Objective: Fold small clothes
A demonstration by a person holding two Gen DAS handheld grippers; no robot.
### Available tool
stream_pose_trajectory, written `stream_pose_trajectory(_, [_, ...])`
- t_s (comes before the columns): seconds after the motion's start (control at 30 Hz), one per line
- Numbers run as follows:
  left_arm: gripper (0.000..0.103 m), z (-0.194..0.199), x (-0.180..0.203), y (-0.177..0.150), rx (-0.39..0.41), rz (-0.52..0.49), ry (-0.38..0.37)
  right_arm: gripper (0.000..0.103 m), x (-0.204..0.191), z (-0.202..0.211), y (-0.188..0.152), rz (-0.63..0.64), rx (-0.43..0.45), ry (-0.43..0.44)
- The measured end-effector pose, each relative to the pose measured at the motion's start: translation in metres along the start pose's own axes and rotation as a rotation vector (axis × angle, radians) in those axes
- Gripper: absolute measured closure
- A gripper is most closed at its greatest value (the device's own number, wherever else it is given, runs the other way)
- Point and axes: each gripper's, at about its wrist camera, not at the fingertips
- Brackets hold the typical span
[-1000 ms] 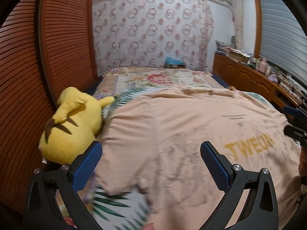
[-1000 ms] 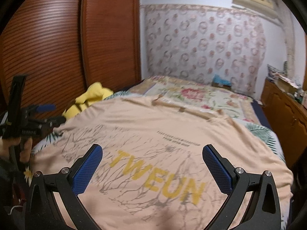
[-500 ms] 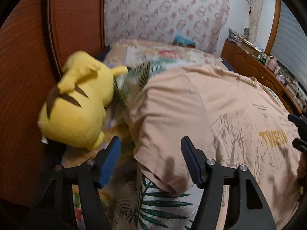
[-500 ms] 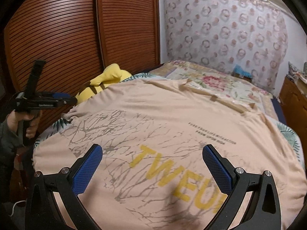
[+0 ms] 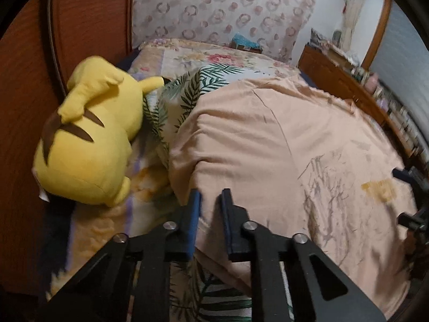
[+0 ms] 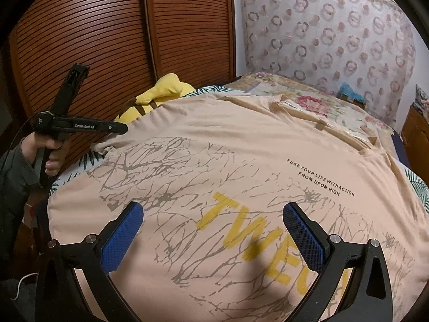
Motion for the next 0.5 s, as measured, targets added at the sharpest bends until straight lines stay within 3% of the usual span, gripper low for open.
stream_pose_trajectory(0.17, [0.101,0.006,0.002,0.002,0.018,-0.023,0.024,0.000,-0.007,-0.005,-0.004,0.003,-0.001,-0.010])
stream_pose_trajectory(0.3, [0.101,0.026,0.012,0.009,0.085,-0.037,0.019,0.000,-0.005,-0.003,-0.008,-0.009,0.004,-0.015])
stream_pose_trajectory(0.5, [0.101,0.052,0.051,0.024,0.157,-0.105,-0.043,0.000,0.002,0.004,-0.013,-0.043,0.021,-0.023])
Point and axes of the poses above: each gripper's, at about its wrist camera, not at the fingertips, and z roughly against the way its jaws point, x to its right, y to its top, and after that the axes turned 10 degrees about z, right-handed
